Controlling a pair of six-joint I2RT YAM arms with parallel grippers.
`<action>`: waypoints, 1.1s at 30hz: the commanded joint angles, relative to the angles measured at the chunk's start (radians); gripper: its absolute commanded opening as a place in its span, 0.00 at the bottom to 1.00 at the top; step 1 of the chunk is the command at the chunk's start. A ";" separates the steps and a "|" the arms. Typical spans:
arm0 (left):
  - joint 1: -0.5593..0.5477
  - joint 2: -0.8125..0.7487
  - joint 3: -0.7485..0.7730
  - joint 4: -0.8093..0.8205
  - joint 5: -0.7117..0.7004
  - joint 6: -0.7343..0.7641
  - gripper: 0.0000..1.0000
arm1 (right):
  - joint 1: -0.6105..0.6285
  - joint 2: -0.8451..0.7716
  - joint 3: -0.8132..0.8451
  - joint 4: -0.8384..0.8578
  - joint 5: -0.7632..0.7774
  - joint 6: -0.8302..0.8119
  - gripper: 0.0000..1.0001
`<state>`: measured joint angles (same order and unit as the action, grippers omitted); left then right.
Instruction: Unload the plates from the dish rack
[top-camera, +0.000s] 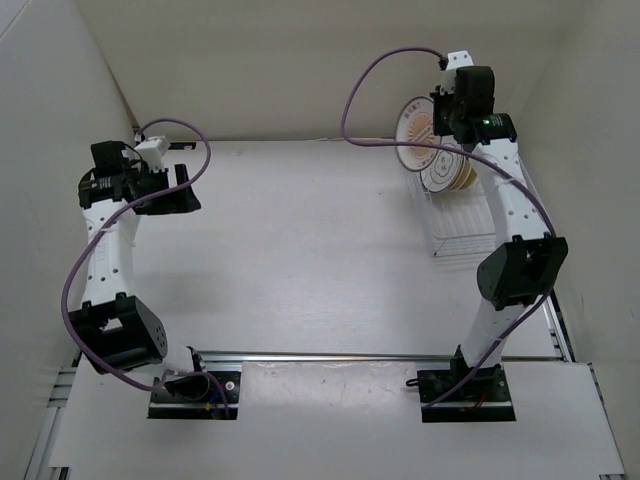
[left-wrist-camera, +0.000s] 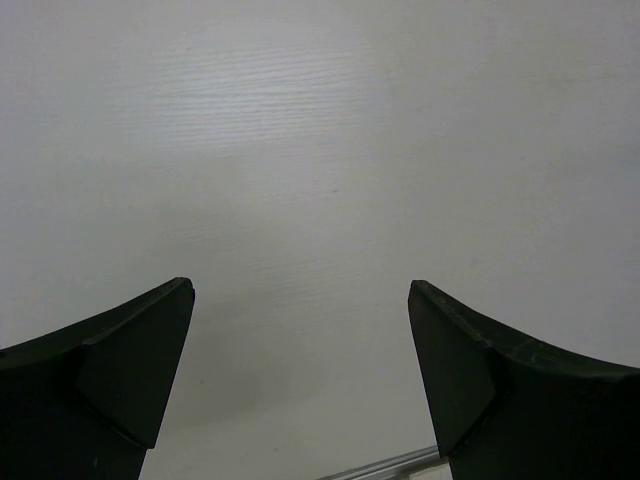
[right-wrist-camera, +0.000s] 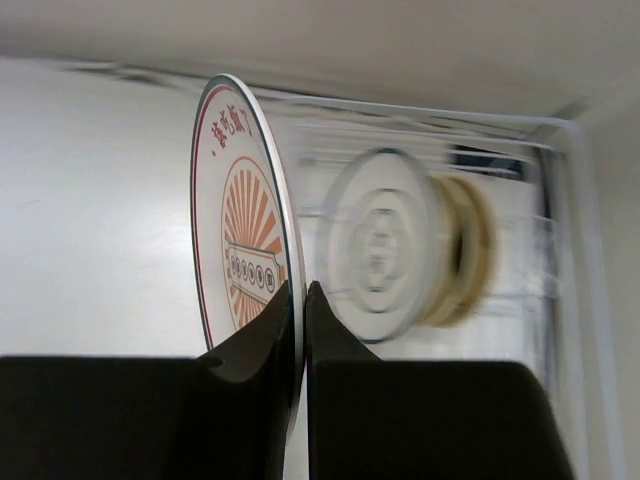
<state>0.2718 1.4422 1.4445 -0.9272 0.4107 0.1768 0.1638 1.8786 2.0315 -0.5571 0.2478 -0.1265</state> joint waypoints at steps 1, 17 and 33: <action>0.001 -0.049 0.062 -0.045 0.204 -0.013 1.00 | -0.001 -0.085 0.042 -0.075 -0.491 0.112 0.00; 0.001 0.175 0.057 0.051 0.884 -0.322 1.00 | 0.014 -0.023 -0.375 -0.009 -1.535 0.373 0.00; -0.178 0.262 0.079 0.102 0.879 -0.364 0.98 | 0.148 0.158 -0.192 0.010 -1.316 0.449 0.00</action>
<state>0.0818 1.6966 1.4906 -0.8482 1.2640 -0.1856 0.3073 2.0171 1.7641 -0.5808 -1.0920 0.2970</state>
